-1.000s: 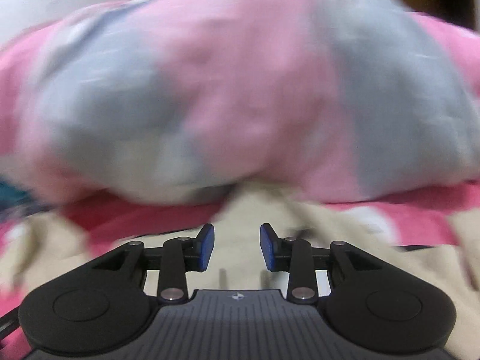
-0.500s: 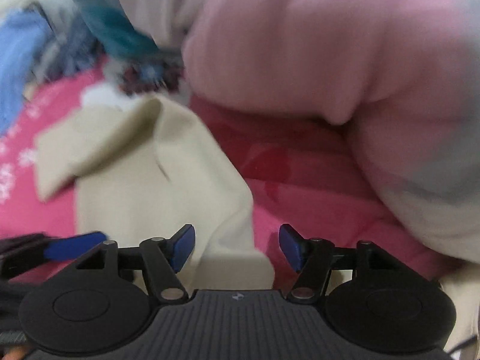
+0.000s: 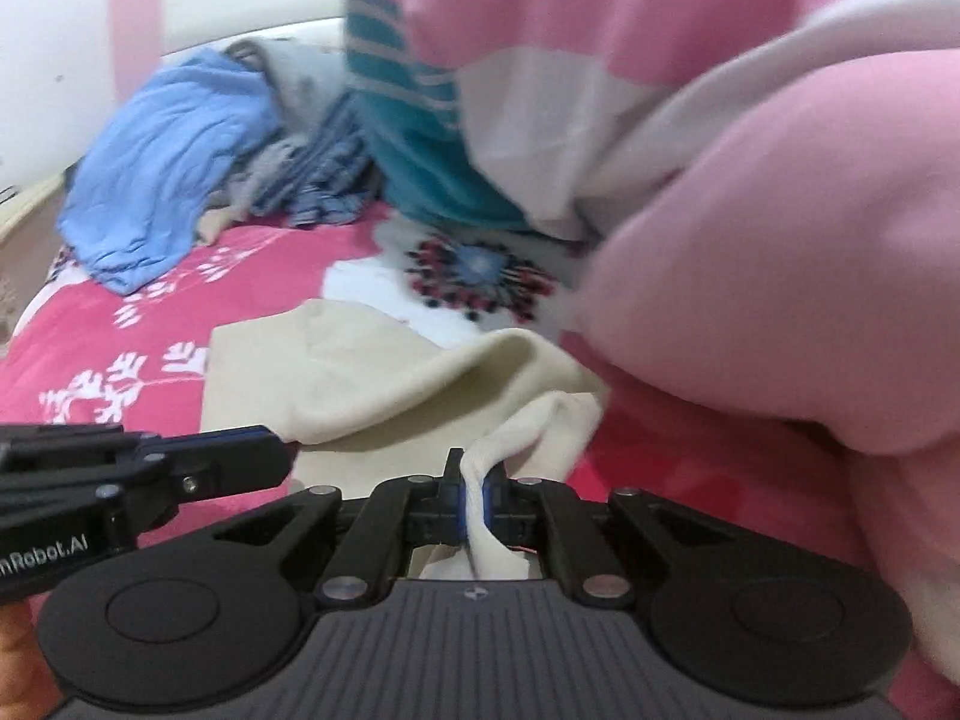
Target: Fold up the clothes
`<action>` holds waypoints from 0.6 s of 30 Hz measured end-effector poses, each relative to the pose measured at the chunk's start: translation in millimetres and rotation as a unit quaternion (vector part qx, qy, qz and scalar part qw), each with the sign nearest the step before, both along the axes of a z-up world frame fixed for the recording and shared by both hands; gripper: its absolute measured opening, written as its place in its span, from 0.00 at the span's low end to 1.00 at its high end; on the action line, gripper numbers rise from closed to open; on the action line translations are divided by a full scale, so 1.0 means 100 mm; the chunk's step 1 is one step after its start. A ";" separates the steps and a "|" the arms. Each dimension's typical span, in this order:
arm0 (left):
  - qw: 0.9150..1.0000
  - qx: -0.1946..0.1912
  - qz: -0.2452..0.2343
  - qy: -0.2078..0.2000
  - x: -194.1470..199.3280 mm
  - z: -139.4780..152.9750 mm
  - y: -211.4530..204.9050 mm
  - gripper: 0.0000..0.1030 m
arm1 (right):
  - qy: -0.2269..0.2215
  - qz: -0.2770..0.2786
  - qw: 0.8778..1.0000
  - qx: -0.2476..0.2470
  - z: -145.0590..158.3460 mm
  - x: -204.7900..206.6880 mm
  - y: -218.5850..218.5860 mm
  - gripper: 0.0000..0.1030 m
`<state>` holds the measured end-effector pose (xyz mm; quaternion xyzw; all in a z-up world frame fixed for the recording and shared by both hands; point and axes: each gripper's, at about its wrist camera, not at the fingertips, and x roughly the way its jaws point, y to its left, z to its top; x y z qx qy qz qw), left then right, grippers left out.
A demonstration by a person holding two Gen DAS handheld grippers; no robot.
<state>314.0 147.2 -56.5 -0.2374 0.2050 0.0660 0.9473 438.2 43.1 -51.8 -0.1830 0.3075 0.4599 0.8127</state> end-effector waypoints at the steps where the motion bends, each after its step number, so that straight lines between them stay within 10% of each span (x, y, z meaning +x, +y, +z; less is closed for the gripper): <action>1: 1.000 -0.004 0.002 0.007 0.02 -0.02 0.01 0.00 | -0.004 0.004 1.000 -0.001 -0.08 0.02 0.04 0.04; 8: 0.999 -0.022 -0.002 0.024 0.05 -0.09 0.03 0.01 | 0.030 -0.042 0.999 0.013 -0.31 0.23 0.09 0.08; 12: 0.999 -0.033 -0.015 0.015 0.04 -0.08 0.01 0.03 | 0.062 -0.103 0.988 0.100 0.18 0.33 -0.41 0.58; 18: 0.997 -0.024 -0.066 0.032 0.10 -0.11 -0.13 0.06 | 0.084 -0.174 0.973 0.125 0.75 0.35 -1.05 0.57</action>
